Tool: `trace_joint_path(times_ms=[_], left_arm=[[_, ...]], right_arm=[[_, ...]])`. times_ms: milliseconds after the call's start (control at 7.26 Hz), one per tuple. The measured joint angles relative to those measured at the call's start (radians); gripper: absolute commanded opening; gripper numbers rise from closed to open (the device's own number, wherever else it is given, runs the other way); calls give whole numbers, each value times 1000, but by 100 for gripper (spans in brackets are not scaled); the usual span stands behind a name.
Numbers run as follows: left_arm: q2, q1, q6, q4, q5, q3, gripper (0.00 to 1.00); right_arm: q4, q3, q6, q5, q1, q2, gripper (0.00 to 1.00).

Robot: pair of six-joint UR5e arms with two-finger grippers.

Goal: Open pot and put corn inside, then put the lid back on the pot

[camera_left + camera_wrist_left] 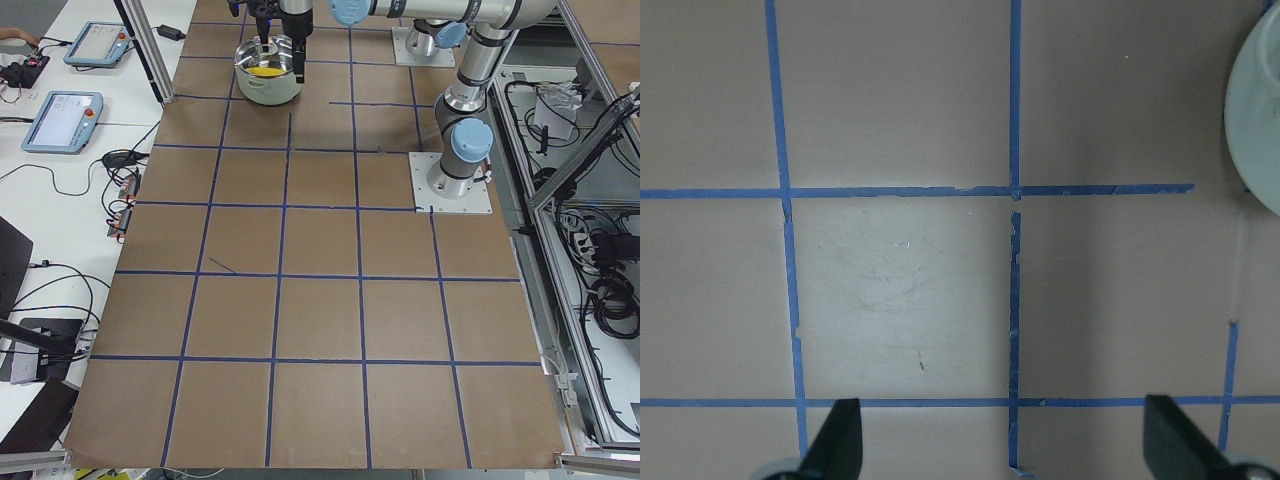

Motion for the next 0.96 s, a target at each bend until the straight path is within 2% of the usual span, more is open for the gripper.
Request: trace_joint_path(times_ms=[688, 964], left_arm=[[-1, 0, 0, -2, -3, 0, 100], [1, 0, 0, -1, -3, -1, 100]], right_arm=[[-25, -8, 5, -8, -1, -9, 100], [0, -24, -4, -6, -36, -43, 100]])
